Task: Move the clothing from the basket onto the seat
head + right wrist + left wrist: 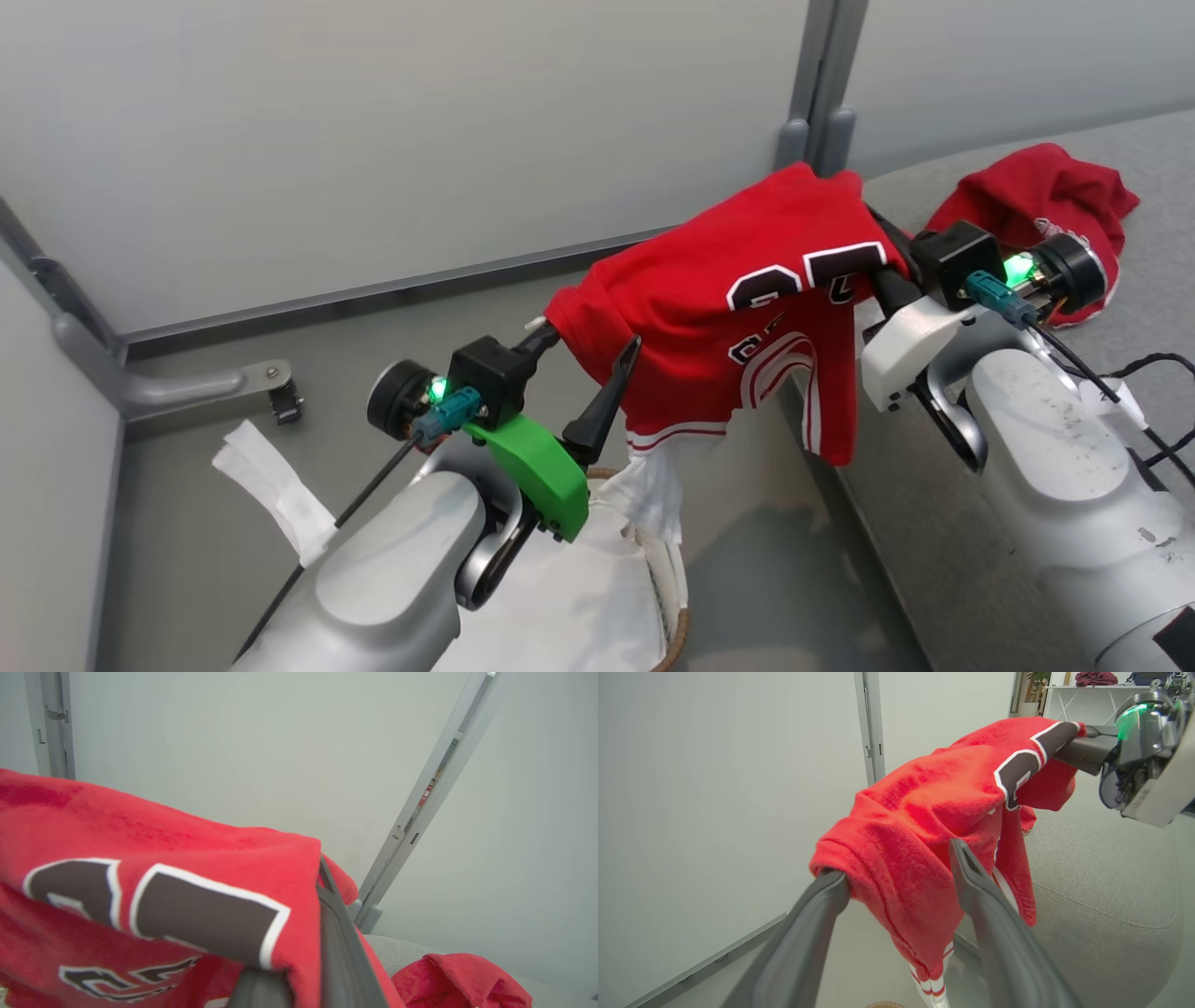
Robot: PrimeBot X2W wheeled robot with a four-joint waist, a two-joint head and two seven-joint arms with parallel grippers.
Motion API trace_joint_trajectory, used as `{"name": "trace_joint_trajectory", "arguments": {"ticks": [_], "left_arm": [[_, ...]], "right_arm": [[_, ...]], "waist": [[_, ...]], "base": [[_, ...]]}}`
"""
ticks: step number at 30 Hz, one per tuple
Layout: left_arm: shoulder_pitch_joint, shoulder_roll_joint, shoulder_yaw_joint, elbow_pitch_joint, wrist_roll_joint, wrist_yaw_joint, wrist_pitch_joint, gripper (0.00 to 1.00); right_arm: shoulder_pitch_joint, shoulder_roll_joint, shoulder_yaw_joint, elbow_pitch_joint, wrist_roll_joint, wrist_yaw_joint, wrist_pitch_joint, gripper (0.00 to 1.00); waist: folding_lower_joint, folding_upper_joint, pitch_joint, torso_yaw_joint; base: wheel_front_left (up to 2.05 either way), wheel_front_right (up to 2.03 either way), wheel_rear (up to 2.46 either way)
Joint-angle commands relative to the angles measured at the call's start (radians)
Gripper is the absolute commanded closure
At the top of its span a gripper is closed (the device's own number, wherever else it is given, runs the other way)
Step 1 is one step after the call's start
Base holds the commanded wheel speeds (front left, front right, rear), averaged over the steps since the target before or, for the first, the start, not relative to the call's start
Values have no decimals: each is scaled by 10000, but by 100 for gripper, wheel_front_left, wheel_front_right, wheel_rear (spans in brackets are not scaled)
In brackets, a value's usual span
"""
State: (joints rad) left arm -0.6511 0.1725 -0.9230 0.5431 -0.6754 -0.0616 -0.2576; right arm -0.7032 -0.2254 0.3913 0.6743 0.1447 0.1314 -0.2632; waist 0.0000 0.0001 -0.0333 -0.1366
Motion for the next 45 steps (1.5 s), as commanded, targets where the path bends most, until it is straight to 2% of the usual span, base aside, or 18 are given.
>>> {"name": "trace_joint_trajectory", "arguments": {"ticks": [1,13,21,29,33,37,42,45], "left_arm": [[255,-39,64,-12,22,74,-71,0],[778,-154,498,-21,625,-7,-77,0],[863,-192,624,87,1133,-72,-69,0],[632,-358,604,309,1433,-251,-69,0],[483,-389,588,323,1565,-307,-70,0],[309,-352,591,296,1643,-319,-70,0],[-85,-159,643,159,1770,-222,-33,0],[-338,-42,620,-46,1894,-151,56,0]], "right_arm": [[-76,-124,-83,10,-55,-14,-23,100],[197,-995,-1184,-413,-309,-14,73,100],[603,-1024,-1884,-878,-424,-14,242,100],[871,-817,-2243,-1080,-508,-14,369,100],[671,-724,-2291,-980,-456,-13,415,100],[111,-689,-2261,-765,-330,-14,514,100],[-1302,-827,-2458,-205,-49,-13,640,100],[-2308,-1172,-2674,147,-18,-14,840,100]], "waist": [[0,-1,245,-768],[0,-1,886,-2969],[0,-1,1334,-4037],[0,-1,1647,-4093],[0,-1,1863,-3827],[0,-1,2226,-3476],[0,-1,2948,-3034],[0,-1,3490,-2677]], "base": [[0,0,0],[0,0,0],[0,0,0],[0,0,0],[0,0,0],[0,0,0],[0,0,0],[0,0,0]]}}
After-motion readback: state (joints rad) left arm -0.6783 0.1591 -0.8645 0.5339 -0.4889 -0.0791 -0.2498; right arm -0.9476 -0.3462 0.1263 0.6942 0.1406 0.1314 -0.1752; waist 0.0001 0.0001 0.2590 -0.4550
